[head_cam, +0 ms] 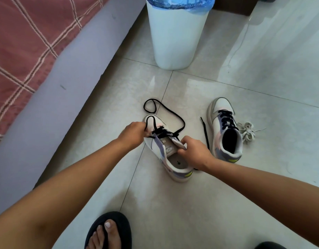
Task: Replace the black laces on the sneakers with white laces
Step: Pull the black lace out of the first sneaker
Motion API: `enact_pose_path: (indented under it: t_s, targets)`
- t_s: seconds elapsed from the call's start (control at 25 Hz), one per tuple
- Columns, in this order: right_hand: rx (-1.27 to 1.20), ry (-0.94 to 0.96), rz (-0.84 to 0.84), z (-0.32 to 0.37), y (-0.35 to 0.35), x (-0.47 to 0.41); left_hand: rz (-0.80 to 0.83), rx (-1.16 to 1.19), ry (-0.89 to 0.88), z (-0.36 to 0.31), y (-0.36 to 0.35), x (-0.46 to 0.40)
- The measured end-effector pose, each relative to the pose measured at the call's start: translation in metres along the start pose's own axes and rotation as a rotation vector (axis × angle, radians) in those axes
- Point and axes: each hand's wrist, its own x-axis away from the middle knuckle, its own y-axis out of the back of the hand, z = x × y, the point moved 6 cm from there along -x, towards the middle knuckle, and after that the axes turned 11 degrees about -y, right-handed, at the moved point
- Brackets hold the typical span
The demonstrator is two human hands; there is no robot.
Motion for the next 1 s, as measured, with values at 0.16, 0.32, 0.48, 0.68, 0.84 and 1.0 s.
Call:
enact_pose_path:
  t_s: [0.16,0.32,0.48,0.68,0.84,1.0]
  targets:
    - [0.019,-0.004,-0.048,0.001,0.012,-0.008,0.051,-0.606,0.184,0.025,0.029,0.004]
    - [0.034,-0.005,-0.057,0.000,0.016,-0.012,0.097,-0.579,0.292,0.028,0.028,0.010]
    - [0.095,0.036,-0.044,0.002,0.016,-0.011,-0.344,-0.742,-0.492,-0.039,0.006,0.020]
    - [0.107,0.055,-0.024,0.003,0.015,-0.011,-0.210,-0.826,-0.548,-0.048,-0.021,0.013]
    - [0.115,0.056,-0.029,0.003,0.016,-0.011,-0.221,-0.843,-0.472,-0.052,-0.016,0.007]
    - [0.130,0.055,-0.026,0.004,0.016,-0.010,-0.235,-0.846,-0.533,-0.050,-0.020,0.005]
